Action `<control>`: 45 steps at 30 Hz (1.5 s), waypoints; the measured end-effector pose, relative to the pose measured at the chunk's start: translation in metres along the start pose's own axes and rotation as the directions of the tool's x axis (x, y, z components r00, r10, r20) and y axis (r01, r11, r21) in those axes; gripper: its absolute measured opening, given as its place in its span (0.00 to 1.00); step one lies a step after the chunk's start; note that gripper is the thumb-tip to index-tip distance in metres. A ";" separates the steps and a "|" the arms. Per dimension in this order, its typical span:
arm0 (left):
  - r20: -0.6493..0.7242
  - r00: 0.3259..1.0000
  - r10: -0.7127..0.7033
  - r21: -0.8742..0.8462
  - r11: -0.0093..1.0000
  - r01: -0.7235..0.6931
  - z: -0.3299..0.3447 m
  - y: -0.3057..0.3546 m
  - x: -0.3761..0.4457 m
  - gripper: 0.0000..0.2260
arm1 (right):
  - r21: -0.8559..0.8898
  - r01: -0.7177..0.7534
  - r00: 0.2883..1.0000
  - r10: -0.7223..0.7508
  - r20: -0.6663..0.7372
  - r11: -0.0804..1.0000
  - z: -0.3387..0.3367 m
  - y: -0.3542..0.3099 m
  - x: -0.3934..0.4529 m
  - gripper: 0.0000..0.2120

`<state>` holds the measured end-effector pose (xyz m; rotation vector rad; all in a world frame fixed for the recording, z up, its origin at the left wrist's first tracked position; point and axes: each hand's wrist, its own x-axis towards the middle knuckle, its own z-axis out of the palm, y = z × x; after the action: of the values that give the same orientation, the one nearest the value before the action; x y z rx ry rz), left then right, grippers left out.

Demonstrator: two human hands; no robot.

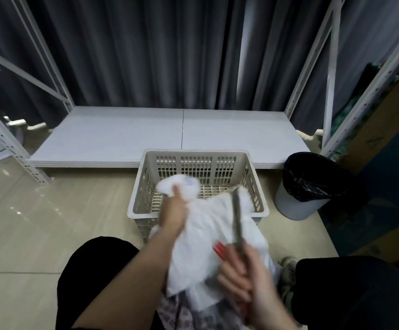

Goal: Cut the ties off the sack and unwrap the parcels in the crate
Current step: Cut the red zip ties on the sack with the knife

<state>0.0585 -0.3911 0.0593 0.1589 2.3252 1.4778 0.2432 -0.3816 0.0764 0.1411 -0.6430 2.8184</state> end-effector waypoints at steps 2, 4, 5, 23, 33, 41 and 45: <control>-0.029 0.999 -0.024 -0.027 0.999 0.024 0.005 0.004 0.006 0.31 | -0.114 0.121 0.982 -0.136 -0.129 0.986 0.009 -0.043 -0.003 0.20; 0.072 0.996 0.045 0.068 0.996 -0.050 0.015 0.007 -0.001 0.33 | -0.210 0.107 0.935 -0.170 -0.310 0.972 0.014 -0.073 -0.006 0.23; 0.099 0.993 0.059 0.072 0.995 -0.067 0.021 0.008 -0.004 0.32 | -0.205 0.105 0.929 -0.170 -0.328 0.973 0.011 -0.077 -0.001 0.25; 0.494 0.861 0.122 -0.269 0.963 0.018 -0.007 -0.010 -0.009 0.33 | -0.780 -0.272 0.701 -0.440 -0.562 0.563 -0.007 -0.042 0.038 0.24; 0.498 0.849 0.178 -0.020 0.981 -0.194 -0.003 -0.017 -0.026 0.38 | -0.745 -0.290 0.624 -0.471 -0.623 0.601 -0.031 -0.043 0.031 0.26; 0.809 0.578 -0.106 0.094 0.994 0.051 -0.037 0.012 -0.009 0.10 | -0.764 -0.257 0.643 -0.485 -0.593 0.592 -0.037 -0.052 0.035 0.23; 0.816 0.516 -0.260 0.220 0.966 0.139 -0.038 0.020 -0.004 0.07 | -0.773 -0.259 0.641 -0.496 -0.586 0.579 -0.036 -0.053 0.035 0.23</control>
<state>0.0456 -0.4156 0.0923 0.5008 1.5362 0.8176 0.2214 -0.3116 0.0713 -1.0819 -1.4858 1.7910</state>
